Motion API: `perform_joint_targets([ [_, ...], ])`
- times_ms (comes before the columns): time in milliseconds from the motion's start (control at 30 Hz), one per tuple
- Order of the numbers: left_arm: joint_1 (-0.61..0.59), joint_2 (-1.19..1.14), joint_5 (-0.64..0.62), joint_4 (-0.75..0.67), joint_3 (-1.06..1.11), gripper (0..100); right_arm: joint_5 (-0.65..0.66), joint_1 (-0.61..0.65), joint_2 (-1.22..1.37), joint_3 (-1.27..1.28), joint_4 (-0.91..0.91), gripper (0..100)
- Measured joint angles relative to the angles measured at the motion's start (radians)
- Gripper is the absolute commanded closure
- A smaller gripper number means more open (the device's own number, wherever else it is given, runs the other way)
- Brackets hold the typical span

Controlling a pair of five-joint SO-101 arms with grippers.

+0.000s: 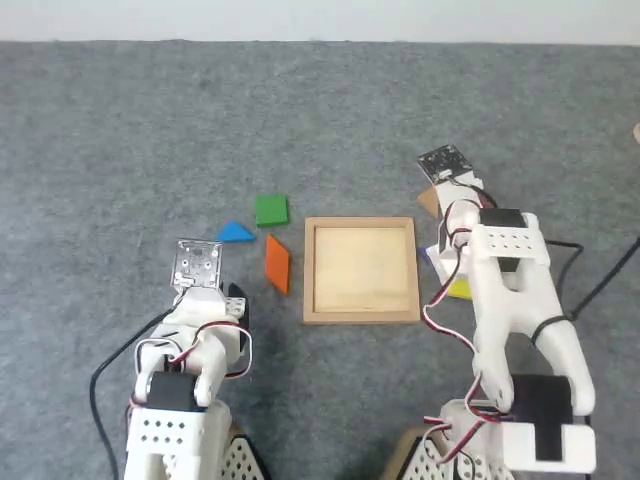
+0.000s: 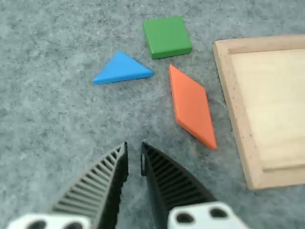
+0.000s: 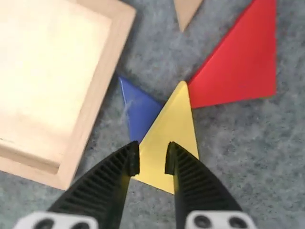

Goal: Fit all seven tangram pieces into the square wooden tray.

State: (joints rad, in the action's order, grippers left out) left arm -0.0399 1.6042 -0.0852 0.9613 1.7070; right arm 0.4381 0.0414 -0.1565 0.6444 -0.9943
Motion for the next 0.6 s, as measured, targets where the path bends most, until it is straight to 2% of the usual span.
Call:
perform_joint_targets([
  [167, 0.0, 0.0, 0.0, 0.0, 0.0, 95, 0.0, -0.006, 0.0, 0.011, 0.005, 83.5],
  [600, 0.0, 0.0, 0.0, 0.0, 0.0, 95, 0.064, -0.044, 0.143, -0.037, 0.005, 83.5],
])
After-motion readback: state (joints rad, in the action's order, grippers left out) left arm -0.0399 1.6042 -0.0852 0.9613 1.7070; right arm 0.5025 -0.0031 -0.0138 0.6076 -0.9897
